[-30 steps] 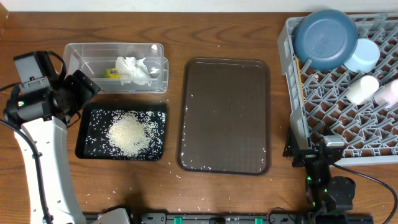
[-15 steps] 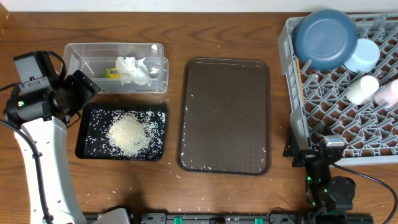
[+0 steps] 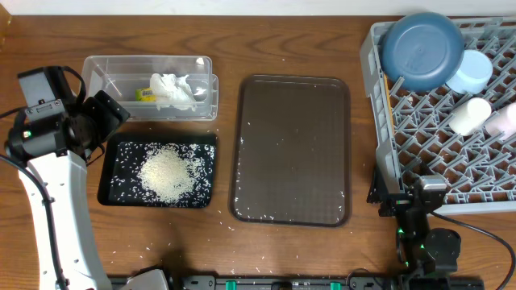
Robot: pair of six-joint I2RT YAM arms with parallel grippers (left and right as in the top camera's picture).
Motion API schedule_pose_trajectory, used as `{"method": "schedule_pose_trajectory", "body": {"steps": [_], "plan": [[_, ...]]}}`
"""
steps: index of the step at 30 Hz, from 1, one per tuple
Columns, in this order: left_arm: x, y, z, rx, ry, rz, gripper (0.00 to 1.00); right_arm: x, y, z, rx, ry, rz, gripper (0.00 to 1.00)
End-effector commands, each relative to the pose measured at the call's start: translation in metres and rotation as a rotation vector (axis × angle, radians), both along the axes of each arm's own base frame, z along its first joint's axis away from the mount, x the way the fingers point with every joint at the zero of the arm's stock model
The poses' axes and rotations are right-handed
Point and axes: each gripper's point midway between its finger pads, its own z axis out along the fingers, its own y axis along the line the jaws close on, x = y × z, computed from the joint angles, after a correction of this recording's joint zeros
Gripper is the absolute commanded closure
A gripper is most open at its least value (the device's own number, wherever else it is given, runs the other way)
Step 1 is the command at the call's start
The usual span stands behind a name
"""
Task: Sort waste into correct bins and load items into the dishwasher rack
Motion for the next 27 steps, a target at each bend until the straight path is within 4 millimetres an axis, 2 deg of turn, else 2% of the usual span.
{"method": "schedule_pose_trajectory", "body": {"steps": [1,3,8,12,17,23,27], "plan": [[-0.001,0.002,0.002,0.002,-0.002,0.011,0.11,0.000,-0.001,0.000,-0.006,-0.003,-0.002,0.01],[-0.002,0.002,0.002,0.000,0.003,0.011,0.11,0.000,-0.001,0.000,-0.006,-0.003,-0.002,0.01],[-0.024,-0.006,-0.010,-0.036,0.103,0.011,0.11,0.000,-0.001,0.000,-0.006,-0.003,-0.002,0.01],[-0.028,-0.016,-0.014,-0.078,0.125,-0.010,0.11,0.000,-0.001,0.000,-0.006,-0.003,-0.002,0.01],[-0.033,-0.026,-0.027,-0.048,0.172,-0.102,0.10,0.000,-0.001,0.000,-0.006,-0.003,-0.002,0.01],[-0.037,-0.044,-0.058,-0.015,0.198,-0.233,0.10,0.000,-0.001,0.000,-0.006,-0.003,-0.002,0.01],[-0.041,-0.054,-0.088,0.024,0.164,-0.312,0.10,0.000,-0.001,0.000,-0.006,-0.003,-0.002,0.01]]}}
